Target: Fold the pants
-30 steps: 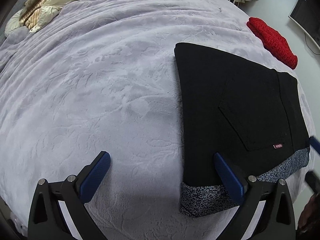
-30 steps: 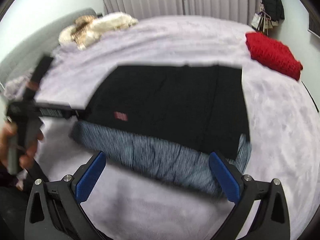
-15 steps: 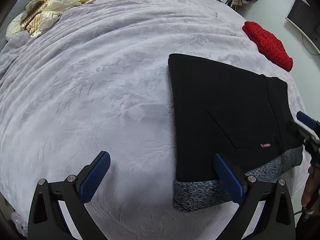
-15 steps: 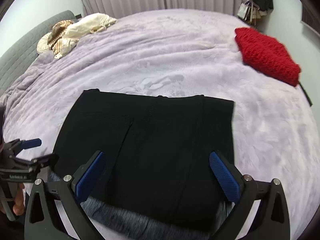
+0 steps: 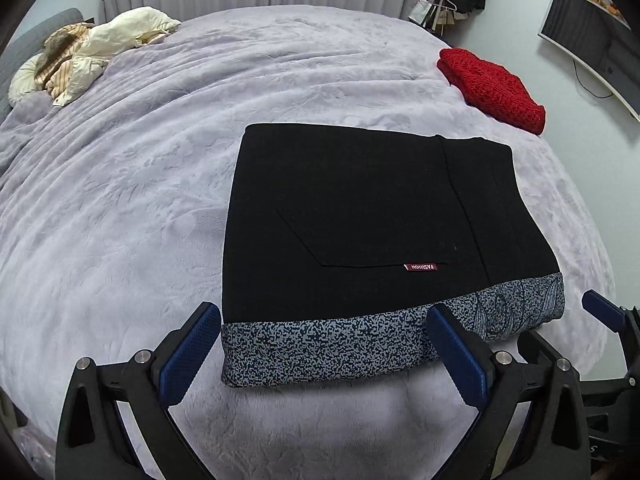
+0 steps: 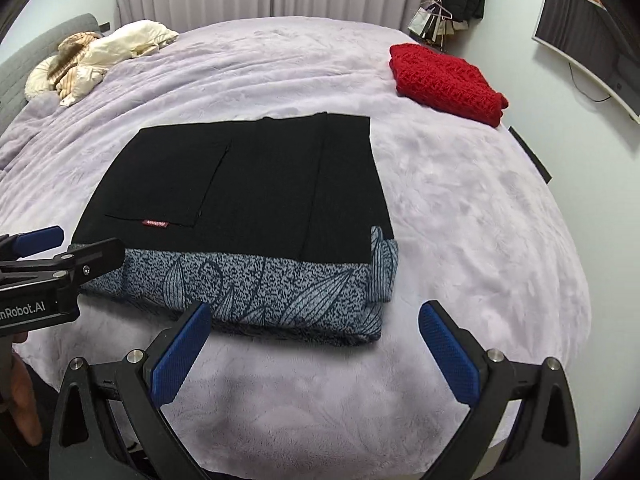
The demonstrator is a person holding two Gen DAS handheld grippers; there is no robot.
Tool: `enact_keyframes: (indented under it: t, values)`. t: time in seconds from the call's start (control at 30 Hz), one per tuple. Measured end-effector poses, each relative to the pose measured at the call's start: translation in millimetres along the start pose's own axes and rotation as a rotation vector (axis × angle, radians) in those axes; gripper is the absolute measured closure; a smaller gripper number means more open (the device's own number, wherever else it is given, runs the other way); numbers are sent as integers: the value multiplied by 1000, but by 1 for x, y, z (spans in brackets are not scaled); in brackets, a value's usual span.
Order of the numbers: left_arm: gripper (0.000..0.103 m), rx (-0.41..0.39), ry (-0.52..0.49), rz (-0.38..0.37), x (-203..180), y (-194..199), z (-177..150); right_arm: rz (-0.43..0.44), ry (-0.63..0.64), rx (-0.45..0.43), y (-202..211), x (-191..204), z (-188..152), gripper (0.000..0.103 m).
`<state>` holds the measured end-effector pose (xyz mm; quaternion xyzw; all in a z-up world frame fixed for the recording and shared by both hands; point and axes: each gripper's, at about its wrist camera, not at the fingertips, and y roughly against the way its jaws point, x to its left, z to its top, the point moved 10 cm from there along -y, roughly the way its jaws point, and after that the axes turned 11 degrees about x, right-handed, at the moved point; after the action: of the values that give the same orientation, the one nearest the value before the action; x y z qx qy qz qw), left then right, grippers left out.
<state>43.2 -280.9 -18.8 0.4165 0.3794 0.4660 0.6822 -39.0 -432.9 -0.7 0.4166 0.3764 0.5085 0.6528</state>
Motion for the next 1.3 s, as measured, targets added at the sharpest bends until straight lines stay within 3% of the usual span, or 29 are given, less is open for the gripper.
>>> enact_keyframes:
  t: [0.3,0.53,1.3]
  values:
    - [0,67,12,77,6,-9,-9,30,2,15,-11,0,-2,0]
    - [0,98,-34,76,-3,-15,-12,29,8,24,-14,-1,0,0]
    - [0,102,-35,96,-3,-16,-9,14,7,3,-8,-10,7,0]
